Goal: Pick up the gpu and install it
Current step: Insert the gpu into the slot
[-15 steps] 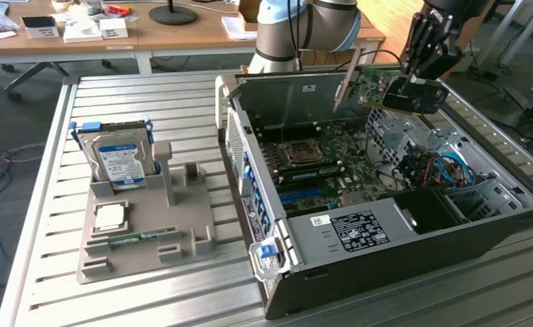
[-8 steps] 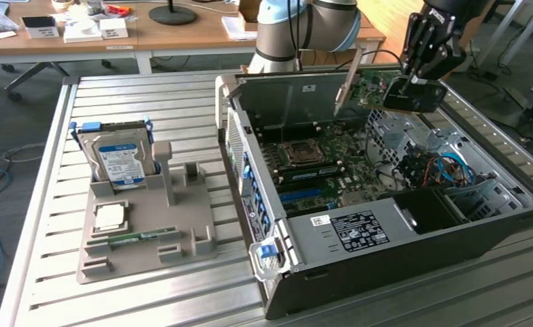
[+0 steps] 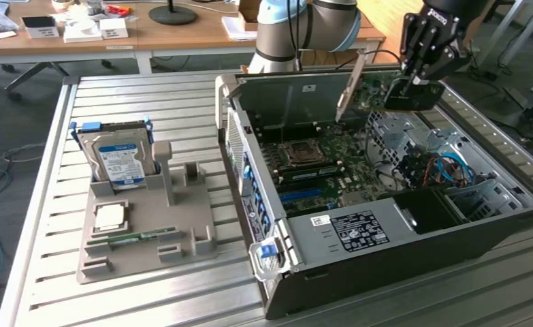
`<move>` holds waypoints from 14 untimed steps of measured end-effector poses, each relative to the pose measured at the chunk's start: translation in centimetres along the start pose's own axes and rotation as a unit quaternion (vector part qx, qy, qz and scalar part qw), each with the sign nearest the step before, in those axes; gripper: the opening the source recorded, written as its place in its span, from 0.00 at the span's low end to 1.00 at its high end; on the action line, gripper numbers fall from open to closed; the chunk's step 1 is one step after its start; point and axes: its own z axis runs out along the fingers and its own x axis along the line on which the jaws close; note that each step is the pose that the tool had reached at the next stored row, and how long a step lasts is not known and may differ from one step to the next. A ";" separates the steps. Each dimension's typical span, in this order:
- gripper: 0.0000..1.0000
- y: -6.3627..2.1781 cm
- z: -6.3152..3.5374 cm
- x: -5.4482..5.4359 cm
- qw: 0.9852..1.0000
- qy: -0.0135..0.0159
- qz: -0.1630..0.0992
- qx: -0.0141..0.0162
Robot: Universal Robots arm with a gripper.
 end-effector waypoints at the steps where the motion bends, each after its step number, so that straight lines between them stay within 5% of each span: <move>1: 0.27 0.00 0.01 0.0 1.000 0.000 -0.009 0.000; 5: 0.27 0.00 0.02 0.0 0.999 0.001 -0.035 0.000; 14: 0.27 0.01 0.18 0.0 0.999 0.000 -0.042 0.002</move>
